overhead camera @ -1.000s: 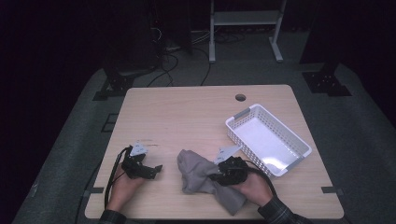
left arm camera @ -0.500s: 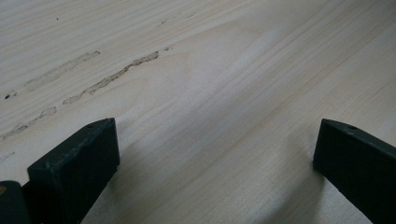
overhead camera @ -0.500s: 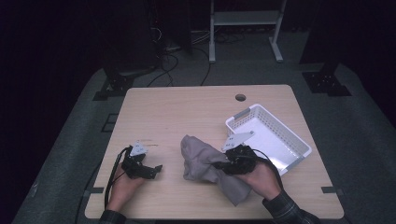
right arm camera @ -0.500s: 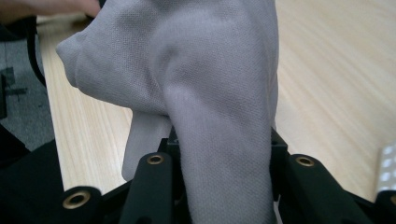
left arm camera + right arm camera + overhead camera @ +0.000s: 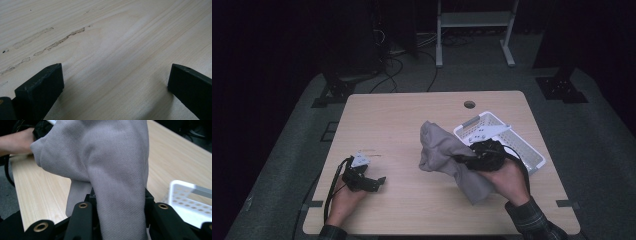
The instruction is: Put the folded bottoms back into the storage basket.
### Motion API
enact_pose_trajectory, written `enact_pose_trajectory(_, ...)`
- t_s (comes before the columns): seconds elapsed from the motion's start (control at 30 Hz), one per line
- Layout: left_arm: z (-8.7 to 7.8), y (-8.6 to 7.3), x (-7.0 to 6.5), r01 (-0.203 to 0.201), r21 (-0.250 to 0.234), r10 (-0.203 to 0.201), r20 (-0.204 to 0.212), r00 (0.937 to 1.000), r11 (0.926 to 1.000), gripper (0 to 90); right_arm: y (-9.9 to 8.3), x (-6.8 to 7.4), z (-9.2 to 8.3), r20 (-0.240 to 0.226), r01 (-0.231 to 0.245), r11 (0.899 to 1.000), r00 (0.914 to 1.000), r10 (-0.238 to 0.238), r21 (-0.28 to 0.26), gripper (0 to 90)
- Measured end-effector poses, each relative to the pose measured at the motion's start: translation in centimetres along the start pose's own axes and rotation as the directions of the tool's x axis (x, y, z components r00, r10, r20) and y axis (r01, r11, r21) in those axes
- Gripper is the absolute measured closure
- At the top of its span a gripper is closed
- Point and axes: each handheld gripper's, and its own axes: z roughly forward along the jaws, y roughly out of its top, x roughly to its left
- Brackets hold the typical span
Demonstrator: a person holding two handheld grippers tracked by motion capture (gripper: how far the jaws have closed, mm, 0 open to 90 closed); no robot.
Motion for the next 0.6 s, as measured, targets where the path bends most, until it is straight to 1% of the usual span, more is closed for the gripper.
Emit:
enact_pose_trajectory(0.13,0.0,0.0,0.0,0.0,0.001,0.0,0.0,1.0,1.0,0.0,0.1,-0.9,-1.1,0.039,-0.014,1.0,0.9991,0.014,-0.02,65.6)
enact_pose_trajectory(0.2,0.0,0.0,0.0,0.001,-0.002,-0.001,-0.001,1.0,1.0,0.0,0.0,-1.4,-1.6,0.057,-0.016,1.0,0.9982,0.017,-0.022,65.6)
enact_pose_trajectory(0.37,0.0,0.0,0.0,0.0,-0.002,0.0,-0.001,1.0,1.0,0.0,-0.4,-2.8,-2.6,0.098,-0.041,0.999,0.9942,0.044,-0.036,65.6)
enact_pose_trajectory(0.5,0.0,0.0,0.0,0.0,-0.002,0.0,-0.001,1.0,1.0,0.0,-0.8,-3.8,-3.2,0.144,-0.057,0.998,0.9876,0.062,-0.041,65.5)
enact_pose_trajectory(0.6,0.0,0.0,0.0,0.0,-0.003,0.0,-0.001,1.0,1.0,0.0,-1.3,-4.6,-3.5,0.184,-0.069,0.997,0.98,0.075,-0.038,65.6)
